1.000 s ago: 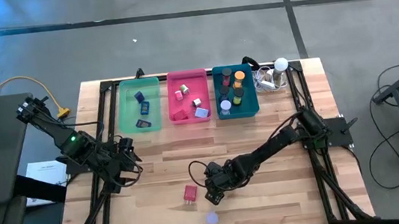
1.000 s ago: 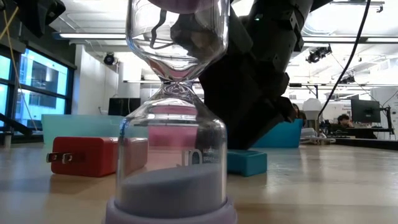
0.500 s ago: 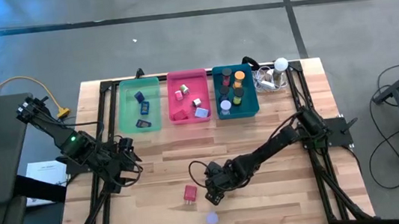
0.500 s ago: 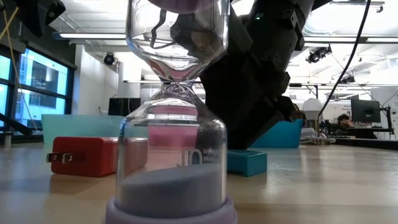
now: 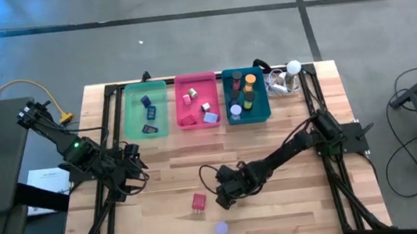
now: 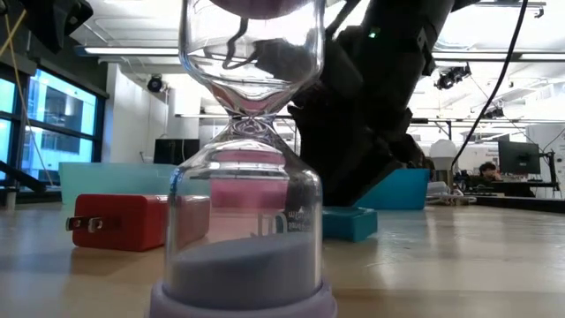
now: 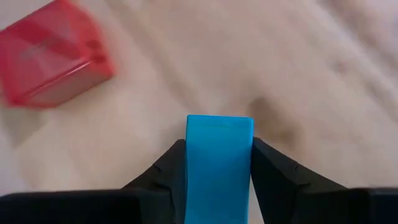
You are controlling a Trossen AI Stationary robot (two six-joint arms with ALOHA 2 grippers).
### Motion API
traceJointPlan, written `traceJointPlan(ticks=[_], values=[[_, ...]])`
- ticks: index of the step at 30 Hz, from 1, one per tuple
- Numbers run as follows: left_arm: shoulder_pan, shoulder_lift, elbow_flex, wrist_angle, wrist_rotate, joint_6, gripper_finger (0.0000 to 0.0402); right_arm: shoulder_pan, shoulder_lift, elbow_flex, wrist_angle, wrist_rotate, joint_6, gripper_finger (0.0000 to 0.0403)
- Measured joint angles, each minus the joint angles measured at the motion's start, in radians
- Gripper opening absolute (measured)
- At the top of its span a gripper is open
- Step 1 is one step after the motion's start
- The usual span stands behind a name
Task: Pick & Place Office items
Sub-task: Put the blue digital timer into the green bin
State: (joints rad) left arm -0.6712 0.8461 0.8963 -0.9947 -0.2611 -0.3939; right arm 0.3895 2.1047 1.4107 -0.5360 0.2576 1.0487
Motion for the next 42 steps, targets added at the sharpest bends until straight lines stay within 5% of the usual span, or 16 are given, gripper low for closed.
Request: traceJointPlan(ticks=[15, 21, 31, 42], values=[[0.0, 0.0, -0.001, 0.002, -0.004, 0.002, 0.0316, 0.008, -0.077, 0.0, -0.029, 0.079, -0.009, 0.0127], [0.0, -0.001, -0.061, 0.139, -0.055, 0.096, 0.0316, 0.007, -0.078, 0.026, -0.035, 0.101, -0.045, 0.0127], [0.0, -0.013, -0.311, 0.747, -0.068, 0.284, 0.0316, 0.02, -0.08, 0.211, 0.048, 0.248, -0.296, 0.0127], [0.047, -0.01, -0.606, 1.493, -0.068, 0.293, 0.0316, 0.057, -0.082, 0.305, 0.444, 0.321, -0.755, 0.0127]])
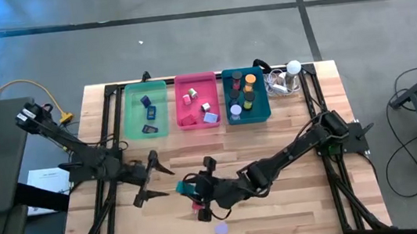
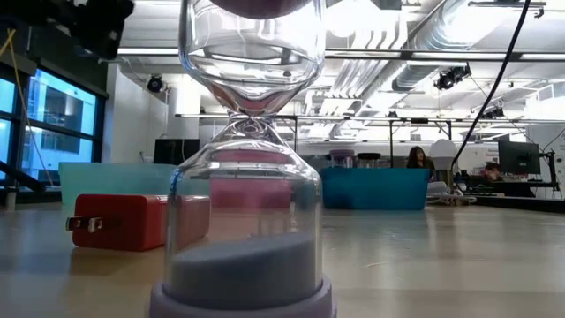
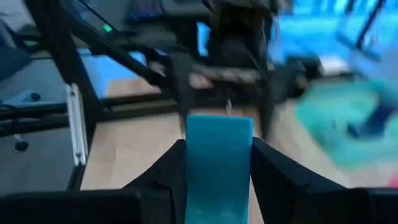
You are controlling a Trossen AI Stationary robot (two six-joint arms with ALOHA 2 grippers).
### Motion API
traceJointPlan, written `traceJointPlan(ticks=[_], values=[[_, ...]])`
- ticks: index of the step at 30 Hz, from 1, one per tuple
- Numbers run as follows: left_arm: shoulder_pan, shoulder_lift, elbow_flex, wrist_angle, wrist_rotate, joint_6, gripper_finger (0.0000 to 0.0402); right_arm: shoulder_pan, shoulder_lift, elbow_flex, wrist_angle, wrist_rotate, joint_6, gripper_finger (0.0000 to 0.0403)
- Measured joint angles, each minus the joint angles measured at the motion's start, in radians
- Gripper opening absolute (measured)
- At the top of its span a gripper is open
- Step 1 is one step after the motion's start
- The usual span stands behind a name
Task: Pick & Place Office items
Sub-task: Put the blue digital timer into the green bin
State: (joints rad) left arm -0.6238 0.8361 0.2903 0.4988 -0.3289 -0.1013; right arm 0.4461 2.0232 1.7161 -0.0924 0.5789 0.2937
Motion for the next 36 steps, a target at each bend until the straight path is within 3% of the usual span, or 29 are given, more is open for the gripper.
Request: traceJointPlan(ticks=[5, 8, 14, 23, 36], values=[[0.052, 0.043, -0.075, 0.327, 0.105, -0.001, 0.0316, -0.006, 0.0, 0.0, 0.151, 0.011, -0.171, 0.0127], [0.08, 0.081, -0.078, 0.388, 0.168, -0.001, 0.0316, -0.018, 0.0, 0.0, 0.181, 0.031, -0.217, 0.0127], [0.113, 0.178, -0.078, 0.471, 0.175, -0.003, 0.0316, -0.053, 0.0, 0.0, 0.185, 0.029, -0.219, 0.0127], [0.138, 0.275, -0.078, 0.619, 0.129, -0.006, 0.0316, -0.063, 0.0, 0.0, 0.186, 0.036, -0.22, 0.0127], [0.144, 0.375, -0.077, 0.822, -0.054, 0.063, 0.0316, -0.069, 0.008, 0.0, 0.169, 0.227, -0.262, 0.0127]])
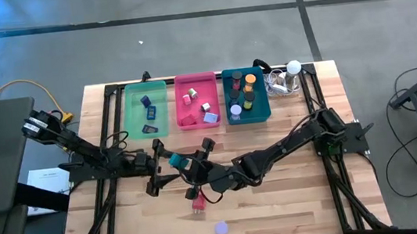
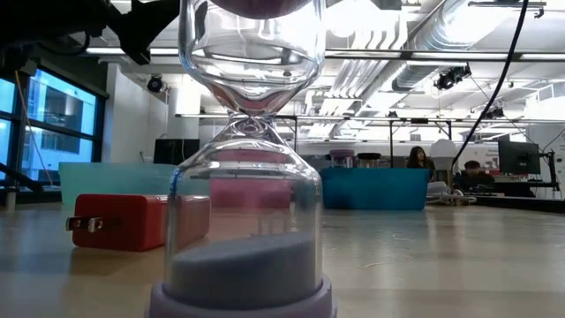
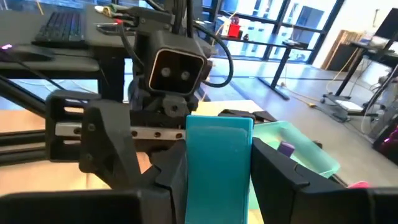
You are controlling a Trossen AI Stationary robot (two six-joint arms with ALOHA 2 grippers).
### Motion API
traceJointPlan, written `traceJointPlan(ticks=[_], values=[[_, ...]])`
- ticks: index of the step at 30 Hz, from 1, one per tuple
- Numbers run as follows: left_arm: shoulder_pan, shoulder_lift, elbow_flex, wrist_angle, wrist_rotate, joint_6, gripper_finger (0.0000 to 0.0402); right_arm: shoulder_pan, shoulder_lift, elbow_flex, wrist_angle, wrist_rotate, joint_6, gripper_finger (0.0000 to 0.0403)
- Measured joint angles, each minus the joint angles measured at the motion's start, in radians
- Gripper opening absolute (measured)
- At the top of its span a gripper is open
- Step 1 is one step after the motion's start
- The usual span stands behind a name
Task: Pick & Place Office items
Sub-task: Put the blue digital timer into the green bin
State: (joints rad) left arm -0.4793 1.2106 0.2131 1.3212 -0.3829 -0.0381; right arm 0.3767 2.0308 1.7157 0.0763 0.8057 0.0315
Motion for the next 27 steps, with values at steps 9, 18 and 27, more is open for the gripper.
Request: traceJointPlan(ticks=[9, 18, 27], values=[[0.016, 0.0, 0.0, 0.004, -0.069, 0.024, 0.0316, -0.021, 0.03, -0.001, 0.092, 0.005, -0.034, 0.0127], [0.081, 0.0, 0.0, 0.014, -0.064, 0.023, 0.0316, -0.035, 0.04, 0.0, 0.122, -0.013, -0.036, 0.0127], [0.103, 0.0, 0.001, 0.019, -0.061, 0.023, 0.0302, -0.04, 0.04, 0.0, 0.122, -0.019, -0.035, 0.0126]])
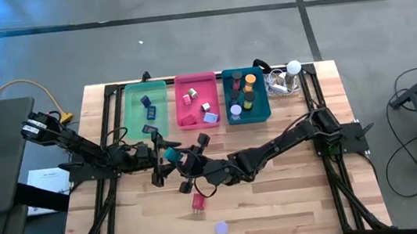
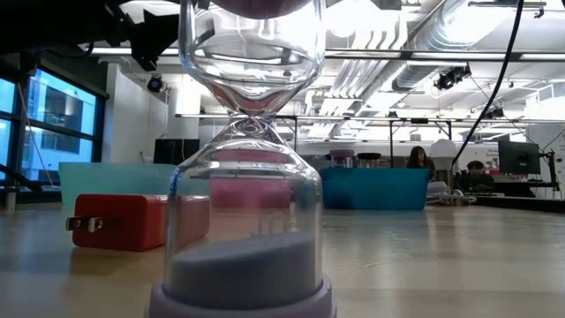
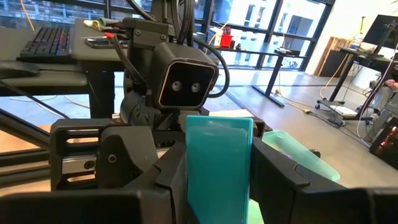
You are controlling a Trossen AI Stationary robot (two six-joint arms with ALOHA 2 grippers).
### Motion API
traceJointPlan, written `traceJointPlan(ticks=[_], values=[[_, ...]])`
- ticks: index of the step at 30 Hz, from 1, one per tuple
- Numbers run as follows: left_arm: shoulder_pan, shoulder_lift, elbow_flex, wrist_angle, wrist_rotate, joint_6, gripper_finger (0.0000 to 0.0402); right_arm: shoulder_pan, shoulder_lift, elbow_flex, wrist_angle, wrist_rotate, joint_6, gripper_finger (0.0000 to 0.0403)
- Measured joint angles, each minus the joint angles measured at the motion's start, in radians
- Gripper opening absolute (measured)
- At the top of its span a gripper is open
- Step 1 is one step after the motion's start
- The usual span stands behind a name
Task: Pick & Place Office items
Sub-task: Put the blue digital timer into the green bin
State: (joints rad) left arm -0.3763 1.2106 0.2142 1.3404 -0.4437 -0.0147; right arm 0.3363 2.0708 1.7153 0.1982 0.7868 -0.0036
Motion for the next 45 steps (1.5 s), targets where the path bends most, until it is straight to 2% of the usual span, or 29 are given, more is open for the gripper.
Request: traceJointPlan(ticks=[5, 13, 15, 17, 20, 24, 27, 31, 36, 39, 42, 45], values=[[0.0, 0.0, 0.0, 0.0, 0.002, 0.01, 0.0253, 0.0, 0.0, 0.0, -0.001, 0.0, 0.004, 0.0126], [-0.001, 0.0, 0.0, -0.006, 0.003, 0.029, 0.0147, -0.001, 0.0, 0.0, -0.03, 0.007, 0.048, 0.0121], [0.002, 0.0, 0.0, 0.004, -0.02, 0.029, 0.0119, 0.002, 0.0, 0.0, -0.038, -0.028, 0.062, 0.0079], [0.003, -0.001, 0.0, 0.002, -0.039, 0.028, 0.0095, 0.006, 0.001, 0.0, -0.053, -0.051, 0.07, 0.0058], [0.0, 0.0, 0.0, 0.0, -0.06, 0.039, 0.006, 0.005, 0.001, 0.0, -0.075, -0.094, 0.104, 0.0033], [-0.013, 0.0, 0.0, -0.005, -0.059, 0.045, 0.0012, 0.001, 0.001, 0.0, -0.086, -0.095, 0.107, 0.001], [-0.026, 0.0, 0.0, -0.028, -0.057, 0.054, 0.0004, 0.013, 0.001, 0.0, -0.082, -0.086, 0.08, 0.0002], [-0.051, 0.0, 0.0, -0.118, -0.055, 0.096, 0.0001, 0.05, -0.014, 0.0, -0.079, 0.016, 0.01, 0.0002], [-0.062, -0.003, 0.0, -0.278, -0.052, 0.09, 0.0001, 0.13, -0.048, 0.002, -0.097, 0.249, -0.051, 0.0003], [-0.062, -0.003, 0.0, -0.318, -0.052, 0.09, 0.0001, 0.186, -0.06, 0.0, -0.167, 0.398, -0.041, 0.0003], [-0.063, -0.003, 0.0, -0.337, -0.052, 0.085, 0.0001, 0.24, -0.082, 0.0, -0.305, 0.524, 0.065, 0.0005], [-0.064, -0.003, 0.0, -0.343, -0.051, 0.066, 0.0001, 0.281, -0.115, 0.001, -0.471, 0.533, 0.306, 0.0023]])
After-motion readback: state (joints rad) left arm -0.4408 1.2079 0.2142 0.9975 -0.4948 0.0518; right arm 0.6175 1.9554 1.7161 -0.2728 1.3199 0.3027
